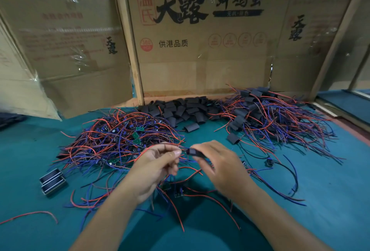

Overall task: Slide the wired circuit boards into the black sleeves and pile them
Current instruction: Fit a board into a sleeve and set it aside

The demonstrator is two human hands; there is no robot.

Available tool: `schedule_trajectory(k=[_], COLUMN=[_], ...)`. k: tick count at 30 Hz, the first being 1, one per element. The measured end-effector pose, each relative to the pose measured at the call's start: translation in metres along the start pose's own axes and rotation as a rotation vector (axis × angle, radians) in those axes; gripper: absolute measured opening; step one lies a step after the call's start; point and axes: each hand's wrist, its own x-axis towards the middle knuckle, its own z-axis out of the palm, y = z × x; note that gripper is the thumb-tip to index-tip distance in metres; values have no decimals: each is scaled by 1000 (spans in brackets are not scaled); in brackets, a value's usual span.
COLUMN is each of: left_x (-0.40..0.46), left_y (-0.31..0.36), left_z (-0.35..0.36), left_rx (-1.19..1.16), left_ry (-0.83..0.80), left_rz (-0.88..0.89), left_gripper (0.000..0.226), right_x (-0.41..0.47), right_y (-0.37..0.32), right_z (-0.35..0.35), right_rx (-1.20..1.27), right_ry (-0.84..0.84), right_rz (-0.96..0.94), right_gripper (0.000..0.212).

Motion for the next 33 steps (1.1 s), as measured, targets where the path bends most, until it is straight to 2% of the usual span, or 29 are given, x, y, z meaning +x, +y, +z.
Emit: schedule_trajectory(k=[1,4,7,9,12,17,20,22,25,27,30,33], left_x=[0,1,-2,-4,-8,-8,-7,-6,-3,-1,2,4], left_y=[0,2,1,2,4,3,5,5,1,-4,-9,-10], left_z=[-1,-6,-8,-7,-2,-9,-12,-12,-13,-14,-17,-21], left_rx=[116,505,777,1050,1272,1333,1336,1341,1359,1394,1464,1501], left_ry=[60,211,245,278,256,301,328,318,302,297,321,356], left_rz=[71,329,524,665,771,823,805,795,781,760,709,674], left_gripper=[6,16,17,11,11,20,19,19,16,11,9,11], right_x=[1,18,46,65,82,63,55,61,80,95,123,151], right_y=[2,13,46,75,119,171,179,172,147,121,87,74], right_z=[-5,-27,-59,-82,-94,-80,-73,-69,-48,-21,38,92], right_rx=[-40,-210,-396,-493,-644,-729,-673,-656,-671,-495,-208,-135], right_ry=[36,67,83,122,-37,-505,-659,-639,-479,-386,-367,-367], right_rz=[28,46,27,77,239,495,612,638,535,546,621,714], right_gripper=[19,20,23,21,22,22,16,18,19,21,21,29])
